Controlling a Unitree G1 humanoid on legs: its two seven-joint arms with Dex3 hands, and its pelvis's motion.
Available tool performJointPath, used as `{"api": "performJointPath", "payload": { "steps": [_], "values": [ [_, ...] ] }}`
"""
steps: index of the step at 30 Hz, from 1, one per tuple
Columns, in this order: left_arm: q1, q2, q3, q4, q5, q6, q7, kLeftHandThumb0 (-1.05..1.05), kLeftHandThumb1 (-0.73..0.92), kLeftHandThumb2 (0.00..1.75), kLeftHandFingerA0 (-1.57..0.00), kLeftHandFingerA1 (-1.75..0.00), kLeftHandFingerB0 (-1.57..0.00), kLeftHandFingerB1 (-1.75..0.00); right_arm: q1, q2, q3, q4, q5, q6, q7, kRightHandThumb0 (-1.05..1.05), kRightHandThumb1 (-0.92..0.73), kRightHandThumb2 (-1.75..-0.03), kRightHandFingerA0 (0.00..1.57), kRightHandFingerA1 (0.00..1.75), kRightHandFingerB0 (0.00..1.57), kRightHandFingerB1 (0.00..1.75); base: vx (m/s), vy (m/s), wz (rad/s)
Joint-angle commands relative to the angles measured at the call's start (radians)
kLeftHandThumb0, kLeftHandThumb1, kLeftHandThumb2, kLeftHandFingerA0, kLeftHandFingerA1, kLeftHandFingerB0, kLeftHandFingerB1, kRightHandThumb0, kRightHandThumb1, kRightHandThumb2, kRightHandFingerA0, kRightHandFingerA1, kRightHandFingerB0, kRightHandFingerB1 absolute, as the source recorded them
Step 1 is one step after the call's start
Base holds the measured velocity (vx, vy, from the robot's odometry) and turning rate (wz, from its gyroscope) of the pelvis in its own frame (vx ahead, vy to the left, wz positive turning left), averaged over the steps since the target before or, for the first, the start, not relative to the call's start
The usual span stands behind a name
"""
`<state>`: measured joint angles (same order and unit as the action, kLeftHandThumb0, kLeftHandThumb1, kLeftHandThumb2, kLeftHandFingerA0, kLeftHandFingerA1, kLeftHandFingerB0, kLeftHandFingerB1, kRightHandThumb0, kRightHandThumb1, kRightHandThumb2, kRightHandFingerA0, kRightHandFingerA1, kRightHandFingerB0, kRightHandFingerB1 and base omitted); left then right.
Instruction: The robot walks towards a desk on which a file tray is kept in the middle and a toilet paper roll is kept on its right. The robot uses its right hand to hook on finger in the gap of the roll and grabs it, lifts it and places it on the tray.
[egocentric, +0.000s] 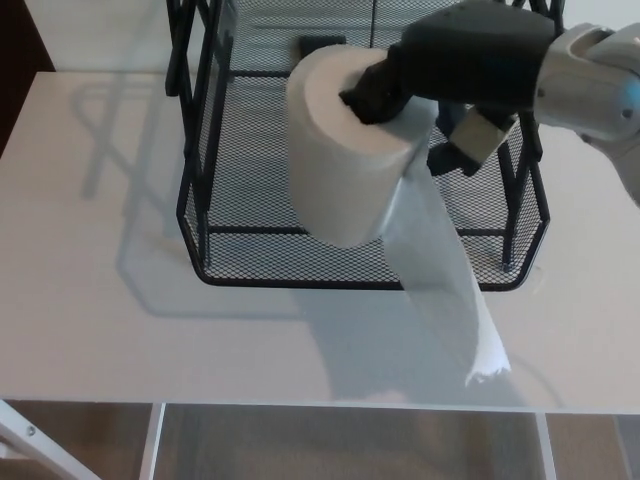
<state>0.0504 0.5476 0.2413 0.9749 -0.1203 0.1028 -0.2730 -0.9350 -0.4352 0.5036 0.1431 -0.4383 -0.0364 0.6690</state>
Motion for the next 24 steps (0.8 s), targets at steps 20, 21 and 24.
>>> {"api": "performJointPath", "payload": {
  "steps": [20, 21, 24],
  "values": [
    [0.013, 0.014, -0.013, 0.010, 0.018, -0.016, -0.004, -0.78, 0.71, 1.01, -0.26, -0.53, -0.17, -0.46, -0.244, -0.095, -0.012, -0.022, 0.013, 0.256, 0.436, -0.28, -0.62, -0.59, 0.71, 0.80, 0.28, 0.35, 0.00, 0.000, 0.00],
    [0.011, 0.013, -0.012, 0.012, 0.017, -0.013, -0.004, -0.77, 0.90, 0.67, -0.33, -0.44, -0.21, -0.34, -0.246, -0.095, -0.012, -0.024, 0.013, 0.258, 0.441, -0.28, -0.63, -0.59, 0.71, 0.82, 0.29, 0.35, 0.00, 0.000, 0.00],
    [0.004, 0.014, -0.003, 0.019, 0.007, 0.003, -0.001, -0.77, 0.89, 0.64, -0.36, -0.45, -0.22, -0.33, -0.258, -0.090, -0.009, -0.041, 0.018, 0.282, 0.474, -0.27, -0.63, -0.59, 0.70, 0.85, 0.30, 0.34, 0.00, 0.000, 0.00]
  ]
}}
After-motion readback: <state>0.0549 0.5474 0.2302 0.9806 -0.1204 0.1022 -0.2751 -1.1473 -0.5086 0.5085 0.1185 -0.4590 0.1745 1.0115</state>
